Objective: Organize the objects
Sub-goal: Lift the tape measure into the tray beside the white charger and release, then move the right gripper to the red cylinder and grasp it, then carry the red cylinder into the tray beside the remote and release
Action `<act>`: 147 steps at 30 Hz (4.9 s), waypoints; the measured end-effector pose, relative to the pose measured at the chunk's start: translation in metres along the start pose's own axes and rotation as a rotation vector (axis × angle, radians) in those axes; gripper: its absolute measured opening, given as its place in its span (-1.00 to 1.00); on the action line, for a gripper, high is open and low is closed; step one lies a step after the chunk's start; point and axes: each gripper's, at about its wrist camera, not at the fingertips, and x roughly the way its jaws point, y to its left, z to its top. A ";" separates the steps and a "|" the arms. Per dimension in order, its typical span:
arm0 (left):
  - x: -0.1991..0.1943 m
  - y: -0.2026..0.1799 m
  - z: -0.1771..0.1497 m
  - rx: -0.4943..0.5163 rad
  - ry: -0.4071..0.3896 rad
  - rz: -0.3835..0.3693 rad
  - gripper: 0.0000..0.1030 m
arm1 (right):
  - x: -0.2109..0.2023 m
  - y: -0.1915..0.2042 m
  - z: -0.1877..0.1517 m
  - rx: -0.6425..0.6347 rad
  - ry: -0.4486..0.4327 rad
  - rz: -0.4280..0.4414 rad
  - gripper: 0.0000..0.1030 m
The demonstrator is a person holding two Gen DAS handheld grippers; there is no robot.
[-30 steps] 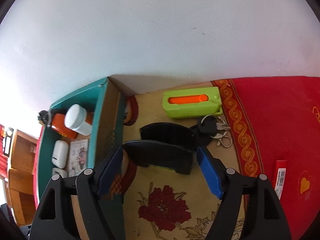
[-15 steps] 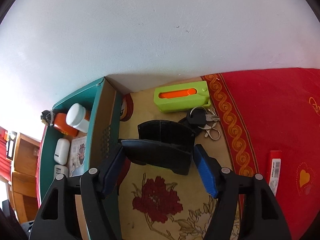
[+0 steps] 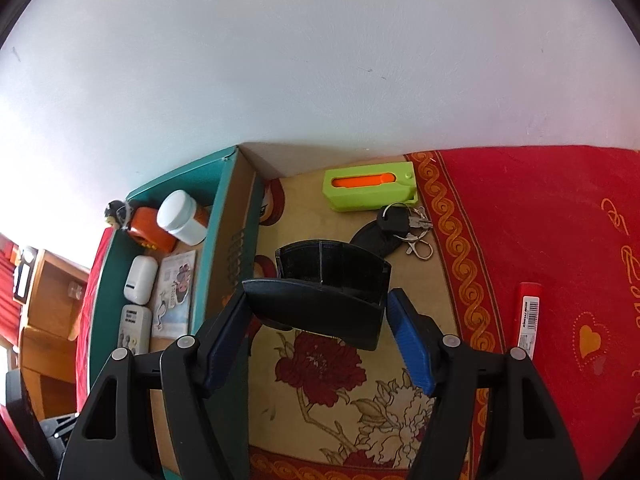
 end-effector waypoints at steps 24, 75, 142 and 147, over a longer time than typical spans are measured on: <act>0.002 -0.003 0.003 -0.018 -0.008 0.004 -0.74 | -0.005 0.099 0.008 -0.375 0.054 0.101 0.37; 0.002 -0.011 0.002 -0.372 -0.155 0.075 -0.74 | -0.012 0.083 0.018 -0.808 0.212 -0.033 0.39; 0.005 -0.015 0.013 -0.508 -0.210 0.109 -0.74 | 0.008 -0.012 -0.039 -0.227 0.303 -0.198 -0.53; 0.005 -0.015 0.013 -0.514 -0.213 0.111 -0.74 | 0.007 -0.005 -0.043 -0.226 0.289 -0.209 -0.53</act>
